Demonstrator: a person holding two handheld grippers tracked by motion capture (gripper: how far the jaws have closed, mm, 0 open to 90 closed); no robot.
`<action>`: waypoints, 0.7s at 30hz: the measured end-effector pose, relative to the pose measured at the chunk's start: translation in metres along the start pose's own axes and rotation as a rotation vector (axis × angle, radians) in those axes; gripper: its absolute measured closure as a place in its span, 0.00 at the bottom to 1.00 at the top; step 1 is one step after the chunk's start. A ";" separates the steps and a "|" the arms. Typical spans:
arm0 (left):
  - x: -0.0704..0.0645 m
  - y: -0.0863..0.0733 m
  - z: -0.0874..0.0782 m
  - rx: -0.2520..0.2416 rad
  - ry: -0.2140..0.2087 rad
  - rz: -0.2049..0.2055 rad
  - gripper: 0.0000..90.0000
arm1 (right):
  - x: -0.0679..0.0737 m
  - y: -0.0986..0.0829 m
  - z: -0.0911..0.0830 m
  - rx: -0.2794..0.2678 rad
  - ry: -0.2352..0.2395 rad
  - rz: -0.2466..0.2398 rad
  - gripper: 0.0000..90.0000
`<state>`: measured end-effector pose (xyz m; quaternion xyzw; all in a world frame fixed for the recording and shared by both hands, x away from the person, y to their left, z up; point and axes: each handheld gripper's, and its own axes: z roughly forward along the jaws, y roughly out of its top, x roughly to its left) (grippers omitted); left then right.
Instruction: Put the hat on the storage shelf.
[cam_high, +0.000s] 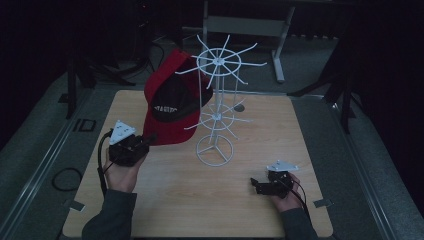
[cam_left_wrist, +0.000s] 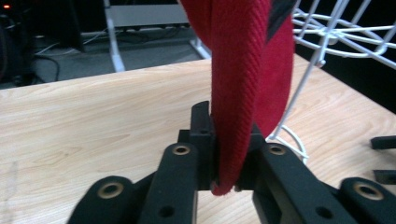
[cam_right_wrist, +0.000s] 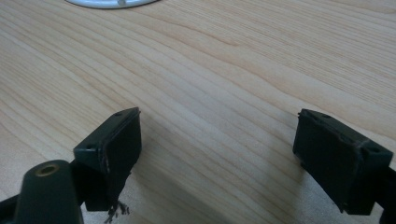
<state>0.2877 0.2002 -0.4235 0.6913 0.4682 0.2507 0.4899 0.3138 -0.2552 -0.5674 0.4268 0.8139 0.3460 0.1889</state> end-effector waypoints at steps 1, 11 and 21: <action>0.000 0.000 0.000 -0.004 0.000 0.000 0.86 | 0.000 0.000 0.000 0.001 0.001 0.001 0.17; 0.003 0.001 -0.002 -0.003 0.006 -0.014 0.57 | 0.000 0.000 0.000 0.000 -0.001 0.000 0.17; 0.003 0.000 -0.002 0.004 0.055 -0.012 0.37 | 0.000 0.000 0.000 0.000 0.000 0.000 0.17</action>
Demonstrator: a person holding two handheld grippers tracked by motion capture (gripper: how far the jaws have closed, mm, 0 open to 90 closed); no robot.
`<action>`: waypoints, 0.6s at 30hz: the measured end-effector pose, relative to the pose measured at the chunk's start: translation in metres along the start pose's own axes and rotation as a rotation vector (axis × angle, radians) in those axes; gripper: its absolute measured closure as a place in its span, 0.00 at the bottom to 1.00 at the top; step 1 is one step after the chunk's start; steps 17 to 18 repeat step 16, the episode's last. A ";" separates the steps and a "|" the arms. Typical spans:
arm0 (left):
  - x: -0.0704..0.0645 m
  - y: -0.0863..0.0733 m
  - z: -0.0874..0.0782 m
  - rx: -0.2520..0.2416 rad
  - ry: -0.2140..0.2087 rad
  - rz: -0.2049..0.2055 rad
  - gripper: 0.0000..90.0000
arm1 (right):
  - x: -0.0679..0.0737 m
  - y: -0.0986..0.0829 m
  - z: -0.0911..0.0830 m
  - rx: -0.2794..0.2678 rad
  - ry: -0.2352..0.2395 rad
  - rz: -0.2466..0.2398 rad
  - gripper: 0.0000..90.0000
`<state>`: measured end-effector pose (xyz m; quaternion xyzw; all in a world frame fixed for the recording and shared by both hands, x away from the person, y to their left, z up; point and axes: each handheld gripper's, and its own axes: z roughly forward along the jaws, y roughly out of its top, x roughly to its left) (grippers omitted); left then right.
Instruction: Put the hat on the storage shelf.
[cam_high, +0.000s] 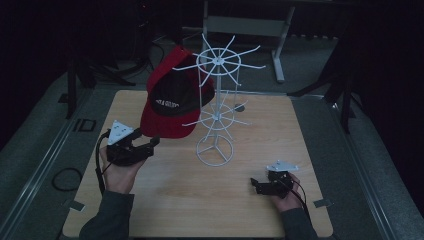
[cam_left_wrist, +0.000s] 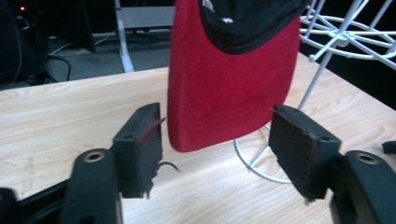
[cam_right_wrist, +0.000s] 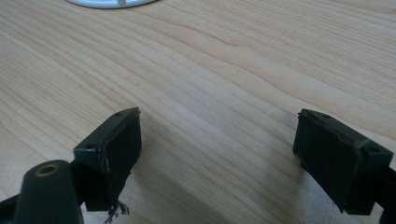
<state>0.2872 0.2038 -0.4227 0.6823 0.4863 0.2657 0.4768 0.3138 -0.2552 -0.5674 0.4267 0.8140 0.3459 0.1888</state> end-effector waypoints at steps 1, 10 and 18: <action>0.000 0.000 0.000 0.000 0.007 -0.003 0.36 | 0.000 0.000 0.000 0.001 0.000 0.000 0.17; 0.006 -0.007 -0.001 0.019 0.013 -0.012 0.28 | 0.000 0.000 0.000 -0.003 0.000 0.000 0.17; 0.012 -0.009 -0.005 0.029 0.027 -0.013 0.28 | 0.000 0.000 0.000 -0.002 0.000 0.000 0.17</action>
